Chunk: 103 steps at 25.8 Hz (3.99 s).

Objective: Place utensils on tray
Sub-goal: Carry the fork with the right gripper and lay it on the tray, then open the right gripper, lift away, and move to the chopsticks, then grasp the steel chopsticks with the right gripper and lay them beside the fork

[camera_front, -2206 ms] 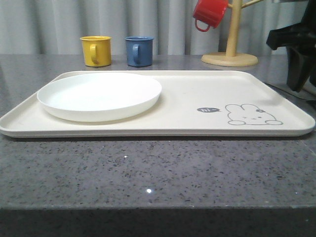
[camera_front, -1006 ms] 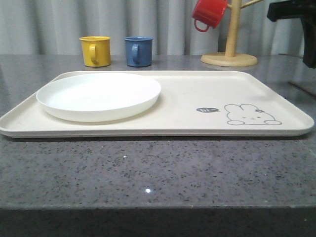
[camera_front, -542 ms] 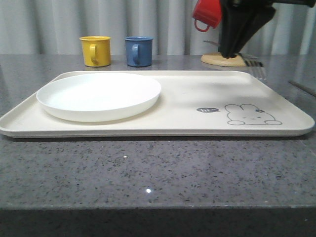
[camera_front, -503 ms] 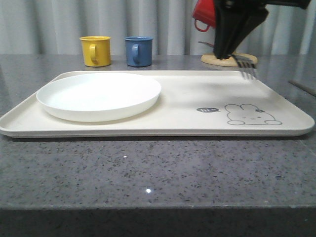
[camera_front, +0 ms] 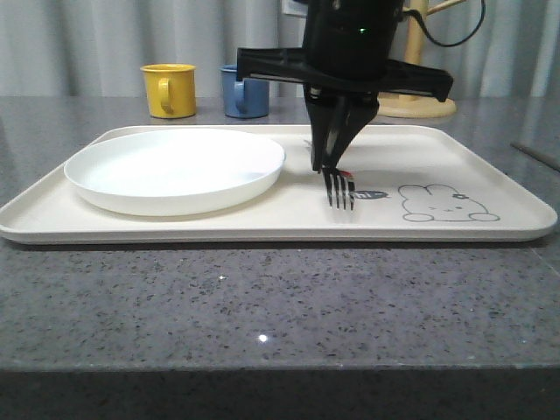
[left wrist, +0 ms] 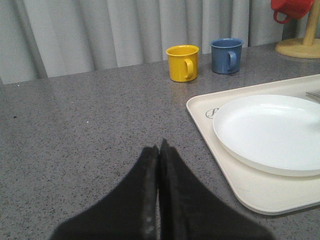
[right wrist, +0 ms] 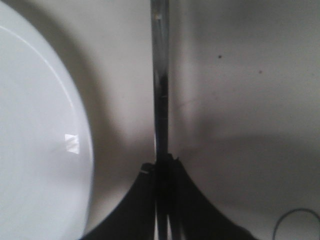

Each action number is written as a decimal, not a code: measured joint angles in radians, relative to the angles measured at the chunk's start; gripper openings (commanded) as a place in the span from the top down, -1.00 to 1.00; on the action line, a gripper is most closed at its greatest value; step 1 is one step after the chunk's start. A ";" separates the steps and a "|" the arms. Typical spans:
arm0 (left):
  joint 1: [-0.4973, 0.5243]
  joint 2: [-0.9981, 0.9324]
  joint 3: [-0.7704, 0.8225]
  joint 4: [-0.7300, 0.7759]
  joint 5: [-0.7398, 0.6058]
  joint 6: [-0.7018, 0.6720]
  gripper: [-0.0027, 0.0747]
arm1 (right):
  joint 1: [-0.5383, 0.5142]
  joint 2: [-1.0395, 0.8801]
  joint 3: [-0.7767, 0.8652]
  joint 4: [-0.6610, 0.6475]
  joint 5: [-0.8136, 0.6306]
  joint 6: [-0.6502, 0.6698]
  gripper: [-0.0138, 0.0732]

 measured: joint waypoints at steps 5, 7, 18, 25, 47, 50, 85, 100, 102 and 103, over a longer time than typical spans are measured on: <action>0.000 -0.017 0.000 0.000 0.000 0.000 0.98 | 0.000 0.008 -0.004 0.000 -0.004 0.016 0.26; 0.000 -0.021 0.000 0.000 0.000 0.000 0.98 | 0.000 0.008 -0.004 0.000 -0.004 0.016 -0.01; 0.000 -0.022 0.000 0.000 0.000 0.000 0.98 | -0.067 -0.090 -0.004 -0.008 0.034 -0.037 -0.15; 0.000 -0.022 0.000 0.000 0.000 0.000 0.98 | -0.292 -0.186 -0.006 -0.012 0.142 -0.232 -0.15; 0.000 -0.022 0.000 0.000 0.000 0.000 0.98 | -0.592 -0.122 0.205 0.100 0.096 -0.560 0.30; 0.000 -0.022 0.000 0.000 0.000 0.000 0.98 | -0.592 -0.122 0.205 0.088 0.094 -0.560 0.59; 0.000 -0.022 0.000 0.000 0.000 0.000 0.98 | -0.188 -0.030 -0.004 0.158 0.179 -0.270 0.66; 0.000 -0.022 0.000 0.000 0.000 0.000 0.98 | -0.185 0.003 -0.010 0.154 0.201 -0.256 -0.08; 0.000 -0.022 0.000 0.000 0.000 0.000 0.98 | -0.185 -0.010 -0.010 0.134 0.211 -0.264 -0.08; 0.000 -0.022 0.000 0.000 0.000 0.000 0.98 | -0.185 -0.024 -0.010 0.118 0.216 -0.266 -0.08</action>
